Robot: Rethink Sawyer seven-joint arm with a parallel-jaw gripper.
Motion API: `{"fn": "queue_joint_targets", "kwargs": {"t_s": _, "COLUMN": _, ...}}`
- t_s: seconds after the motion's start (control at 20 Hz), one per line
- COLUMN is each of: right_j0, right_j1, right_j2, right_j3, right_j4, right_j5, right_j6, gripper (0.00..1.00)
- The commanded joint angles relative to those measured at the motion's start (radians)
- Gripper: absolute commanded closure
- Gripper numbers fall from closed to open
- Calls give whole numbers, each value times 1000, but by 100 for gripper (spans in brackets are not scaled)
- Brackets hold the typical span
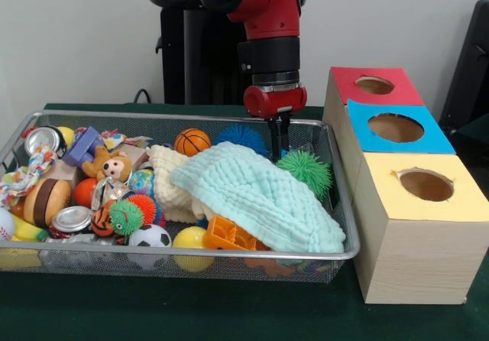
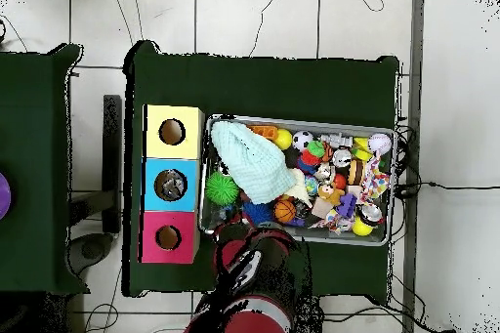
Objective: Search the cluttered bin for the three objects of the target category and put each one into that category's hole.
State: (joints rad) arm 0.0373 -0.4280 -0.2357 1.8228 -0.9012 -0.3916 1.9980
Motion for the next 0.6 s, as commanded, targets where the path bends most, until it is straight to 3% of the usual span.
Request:
{"fn": "queue_joint_targets", "kwargs": {"t_s": 0.05, "right_j0": -52, "right_j1": 22, "right_j2": 98, "right_j3": -3, "right_j4": 98, "right_j5": -87, "right_j6": 149, "gripper": 100}}
{"fn": "queue_joint_targets", "kwargs": {"t_s": 0.1, "right_j0": -53, "right_j1": 25, "right_j2": 85, "right_j3": 6, "right_j4": 139, "right_j5": -159, "right_j6": 150, "gripper": 100}}
{"fn": "queue_joint_targets", "kwargs": {"t_s": 0.2, "right_j0": -66, "right_j1": 10, "right_j2": 102, "right_j3": 6, "right_j4": 130, "right_j5": -151, "right_j6": 154, "gripper": 100}}
{"fn": "queue_joint_targets", "kwargs": {"t_s": 0.4, "right_j0": -157, "right_j1": -91, "right_j2": 233, "right_j3": 31, "right_j4": 11, "right_j5": -4, "right_j6": 205, "gripper": 100}}
{"fn": "queue_joint_targets", "kwargs": {"t_s": 0.6, "right_j0": -224, "right_j1": -162, "right_j2": 309, "right_j3": 76, "right_j4": -30, "right_j5": 55, "right_j6": 207, "gripper": 100}}
